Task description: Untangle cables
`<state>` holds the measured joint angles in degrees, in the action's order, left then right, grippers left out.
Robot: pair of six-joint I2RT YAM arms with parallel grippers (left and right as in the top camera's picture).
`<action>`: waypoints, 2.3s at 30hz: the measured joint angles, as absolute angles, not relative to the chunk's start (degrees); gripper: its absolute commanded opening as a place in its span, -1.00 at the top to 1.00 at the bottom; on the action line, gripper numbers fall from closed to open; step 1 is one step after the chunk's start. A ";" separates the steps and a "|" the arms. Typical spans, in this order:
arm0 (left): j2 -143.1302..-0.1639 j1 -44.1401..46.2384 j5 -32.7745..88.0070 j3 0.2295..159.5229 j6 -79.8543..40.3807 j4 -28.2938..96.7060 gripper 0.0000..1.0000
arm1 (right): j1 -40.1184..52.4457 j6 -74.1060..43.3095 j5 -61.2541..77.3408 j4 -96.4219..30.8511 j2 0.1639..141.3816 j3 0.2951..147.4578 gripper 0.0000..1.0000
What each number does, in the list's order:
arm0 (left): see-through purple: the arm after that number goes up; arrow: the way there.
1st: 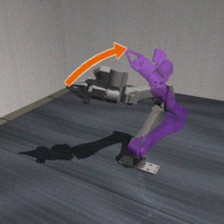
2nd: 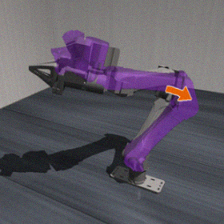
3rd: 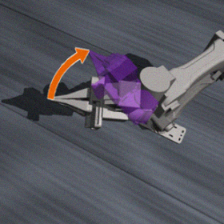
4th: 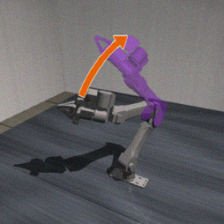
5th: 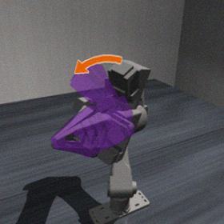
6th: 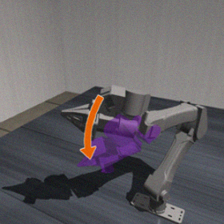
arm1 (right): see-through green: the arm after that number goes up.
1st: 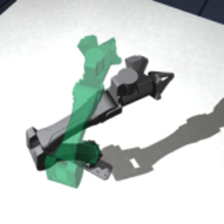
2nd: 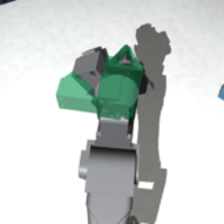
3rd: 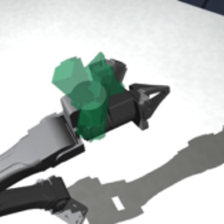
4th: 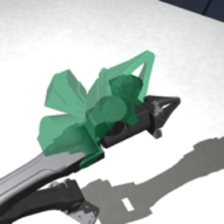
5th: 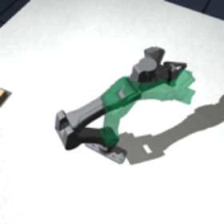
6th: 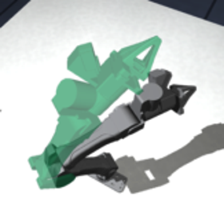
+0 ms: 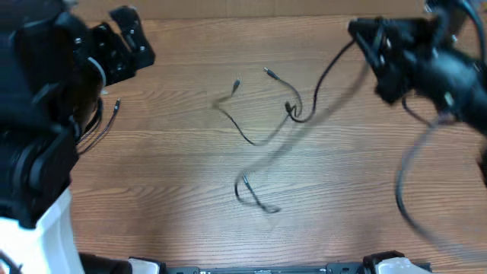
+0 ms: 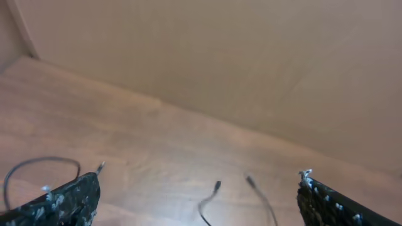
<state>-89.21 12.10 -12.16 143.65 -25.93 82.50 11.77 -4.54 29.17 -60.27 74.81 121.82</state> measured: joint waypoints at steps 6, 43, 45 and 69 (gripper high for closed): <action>-92.33 12.10 -10.37 143.65 -25.02 87.72 -1.00 | 13.58 -5.96 23.22 -57.45 67.13 123.92 0.92; -92.86 12.29 -2.92 143.65 -20.34 88.90 -0.71 | -32.29 14.98 -7.38 1.89 118.93 125.67 0.86; -92.86 12.29 -3.42 143.65 -19.79 88.40 -0.71 | -33.80 12.40 -6.79 0.54 122.80 126.52 0.86; -99.70 12.29 -2.15 143.65 -19.11 93.54 -0.67 | -30.50 -6.33 10.39 -22.24 147.68 128.09 -1.00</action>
<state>-99.70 12.29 -2.15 143.65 -19.11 93.54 -30.50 -6.33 10.39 -22.24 147.68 128.09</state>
